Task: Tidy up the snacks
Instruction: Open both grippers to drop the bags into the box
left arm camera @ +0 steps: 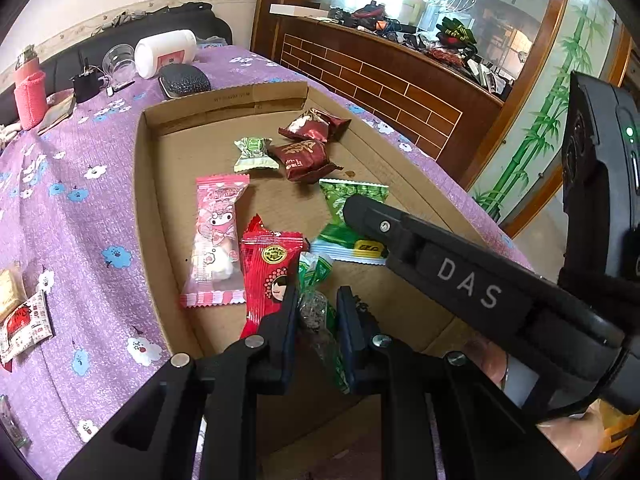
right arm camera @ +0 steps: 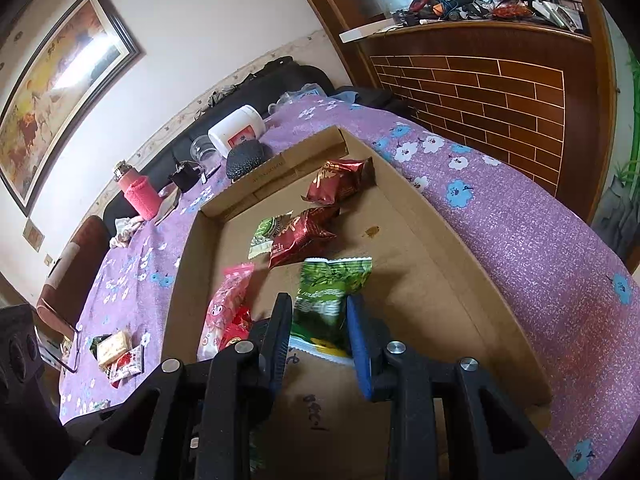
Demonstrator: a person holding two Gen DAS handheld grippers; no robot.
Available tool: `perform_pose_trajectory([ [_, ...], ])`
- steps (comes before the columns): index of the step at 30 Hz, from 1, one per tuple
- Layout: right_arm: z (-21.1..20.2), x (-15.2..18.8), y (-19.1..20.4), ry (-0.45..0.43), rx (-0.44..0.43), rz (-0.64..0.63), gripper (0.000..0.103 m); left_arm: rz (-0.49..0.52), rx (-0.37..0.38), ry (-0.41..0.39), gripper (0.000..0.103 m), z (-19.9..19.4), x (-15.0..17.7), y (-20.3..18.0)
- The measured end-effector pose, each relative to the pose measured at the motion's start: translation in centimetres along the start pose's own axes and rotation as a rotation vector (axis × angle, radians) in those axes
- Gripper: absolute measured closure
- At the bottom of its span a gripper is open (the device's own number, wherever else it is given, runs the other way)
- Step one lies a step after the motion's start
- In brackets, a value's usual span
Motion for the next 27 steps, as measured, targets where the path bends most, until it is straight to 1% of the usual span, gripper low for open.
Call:
perform_pose_trajectory([
  [10,-0.3,0.0,0.2,-0.008,-0.015,0.005,0.073,-0.003,0.001,-0.008,0.084,-0.1,-0.1,0.1],
  [11,-0.4,0.0,0.2,-0.013,-0.017,0.007,0.073,-0.003,0.003,-0.011,0.081,-0.2,-0.1,0.1],
  [12,-0.6,-0.1,0.1,-0.019,-0.017,0.008,0.073,-0.001,0.004,-0.015,0.075,-0.3,-0.1,0.0],
  [13,-0.7,-0.2,0.1,-0.025,-0.015,0.009,0.073,0.004,0.003,-0.022,0.072,-0.4,-0.1,-0.1],
  [15,-0.9,-0.2,0.1,-0.034,-0.017,0.012,0.073,0.020,-0.016,-0.044,0.062,-0.8,-0.1,-0.3],
  [17,-1.1,-0.3,0.1,-0.043,-0.022,0.015,0.072,0.046,-0.044,-0.076,0.058,-1.3,-0.3,-0.7],
  [21,-1.4,-0.5,0.2,-0.065,-0.022,0.014,0.064,0.075,-0.075,-0.116,0.053,-2.0,-0.4,-1.1],
  [23,-1.7,-0.6,0.3,-0.080,-0.010,0.009,0.058,0.086,-0.090,-0.127,0.051,-2.1,-0.5,-1.2],
  [24,-1.8,-0.6,0.4,-0.089,-0.009,0.007,0.053,0.090,-0.095,-0.132,0.050,-2.2,-0.5,-1.3],
  [25,-1.9,-0.7,0.4,-0.095,-0.011,0.006,0.051,0.093,-0.098,-0.135,0.050,-2.2,-0.5,-1.3],
  [27,-2.3,-0.8,0.7,-0.118,-0.012,-0.003,0.050,0.099,-0.107,-0.144,0.050,-2.4,-0.5,-1.3],
])
Point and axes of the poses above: each gripper's, at about its wrist camera, not at the fingertips, and z roughly the way its jaws point, y to its left, x to its underside, the point moved 5 cm from there along z, roughly the way its jaws point, and after that the axes turned 1 degree about z, right-handed, at the moved point
